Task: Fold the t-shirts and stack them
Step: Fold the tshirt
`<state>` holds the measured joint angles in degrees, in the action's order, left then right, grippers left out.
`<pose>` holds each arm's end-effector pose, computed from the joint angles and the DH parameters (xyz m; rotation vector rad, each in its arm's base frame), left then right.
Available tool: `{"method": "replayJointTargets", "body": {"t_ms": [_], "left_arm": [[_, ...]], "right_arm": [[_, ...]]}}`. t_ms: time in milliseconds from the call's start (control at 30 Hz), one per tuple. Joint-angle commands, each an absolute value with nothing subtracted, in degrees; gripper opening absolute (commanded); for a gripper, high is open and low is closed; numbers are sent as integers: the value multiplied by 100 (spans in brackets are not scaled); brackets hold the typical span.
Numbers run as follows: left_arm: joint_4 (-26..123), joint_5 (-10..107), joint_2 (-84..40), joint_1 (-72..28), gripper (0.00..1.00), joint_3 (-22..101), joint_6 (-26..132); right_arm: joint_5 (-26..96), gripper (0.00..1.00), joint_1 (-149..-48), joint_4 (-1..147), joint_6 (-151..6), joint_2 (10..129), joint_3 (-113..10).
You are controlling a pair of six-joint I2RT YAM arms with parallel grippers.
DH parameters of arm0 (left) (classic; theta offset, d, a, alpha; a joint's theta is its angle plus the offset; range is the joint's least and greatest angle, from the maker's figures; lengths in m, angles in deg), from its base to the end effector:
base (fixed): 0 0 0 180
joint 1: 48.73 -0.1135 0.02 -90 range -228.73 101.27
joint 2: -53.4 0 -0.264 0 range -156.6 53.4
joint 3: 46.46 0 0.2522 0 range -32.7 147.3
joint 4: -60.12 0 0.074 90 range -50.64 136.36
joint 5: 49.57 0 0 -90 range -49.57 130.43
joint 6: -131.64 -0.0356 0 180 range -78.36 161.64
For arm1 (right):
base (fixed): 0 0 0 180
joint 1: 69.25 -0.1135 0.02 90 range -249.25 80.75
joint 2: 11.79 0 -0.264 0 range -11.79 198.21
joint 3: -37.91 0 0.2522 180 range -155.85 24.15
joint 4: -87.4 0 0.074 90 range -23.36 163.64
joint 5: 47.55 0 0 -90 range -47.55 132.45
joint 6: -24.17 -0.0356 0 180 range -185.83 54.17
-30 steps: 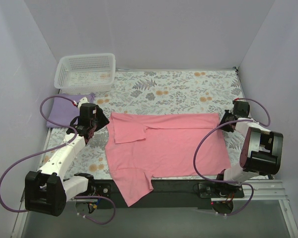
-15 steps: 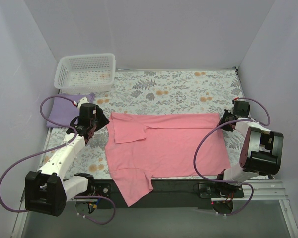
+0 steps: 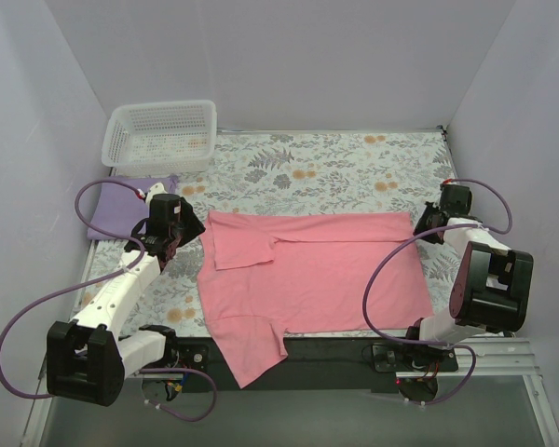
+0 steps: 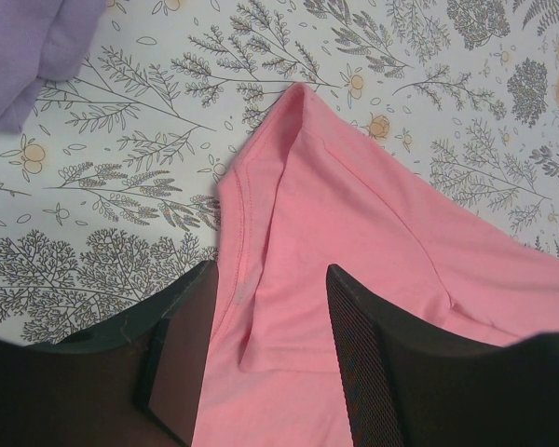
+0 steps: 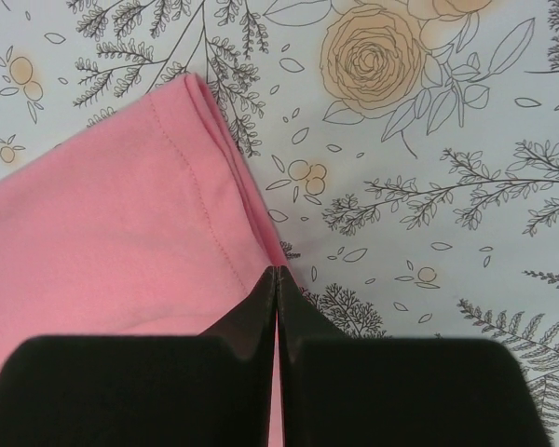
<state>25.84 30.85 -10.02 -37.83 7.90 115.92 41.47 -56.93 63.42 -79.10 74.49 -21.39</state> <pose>0.2272 -0.0377 0.2350 -1.3228 1.9790 -0.5476 0.2900 -0.0627 0.1774 0.5376 2.4008 0.0283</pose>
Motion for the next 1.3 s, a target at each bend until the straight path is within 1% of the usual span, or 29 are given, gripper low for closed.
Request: {"method": "replayJointTargets", "body": {"t_ms": [0, 167, 233, 467, 500, 600, 700, 900, 1000, 1067, 1133, 1267], "left_arm": [[2641, 3112, -865, -3757, 49, 808, 11494], [2641, 3112, -874, -3757, 49, 790, 11485], [2641, 3112, -891, -3757, 49, 790, 11485], [2676, 3112, -1014, -3757, 49, 808, 11485], [2676, 3103, -1058, -3757, 49, 851, 11485], [2685, 3208, -1409, -3757, 49, 1123, 11494], [2632, 3472, -2032, -3739, 49, 1562, 11538], [2430, 3455, -3402, -3537, 40, 2424, 11564], [2395, 3227, -3877, -3432, 34, 2820, 11538], [2368, 3173, -4063, -3405, 29, 2987, 11546], [2377, 3130, -4283, -3396, 27, 3014, 11660], [2220, 2779, -4854, -3405, 26, 3145, 11722]], "right_arm": [[4412, 1, -5677, 6222, -7831, 7337, -2366], [4420, 1, -5668, 6125, -7804, 7495, -2332], [4491, 3, -5677, 6099, -7804, 7504, -2314], [4693, 24, -5685, 5976, -7892, 7189, -2349], [4623, 29, -5677, 5967, -7892, 7127, -2410], [3975, 35, -5720, 6063, -7883, 6977, -2551], [3255, 36, -5800, 6361, -7962, 7064, -2595], [2576, 37, -5958, 6880, -8217, 7591, -2595], [2461, 37, -5984, 7091, -8252, 7855, -2586], [2382, 37, -5993, 7205, -8253, 8022, -2595], [2355, 37, -5984, 7258, -8253, 8215, -2639], [2574, 36, -5984, 7311, -8296, 8523, -2709]]}}
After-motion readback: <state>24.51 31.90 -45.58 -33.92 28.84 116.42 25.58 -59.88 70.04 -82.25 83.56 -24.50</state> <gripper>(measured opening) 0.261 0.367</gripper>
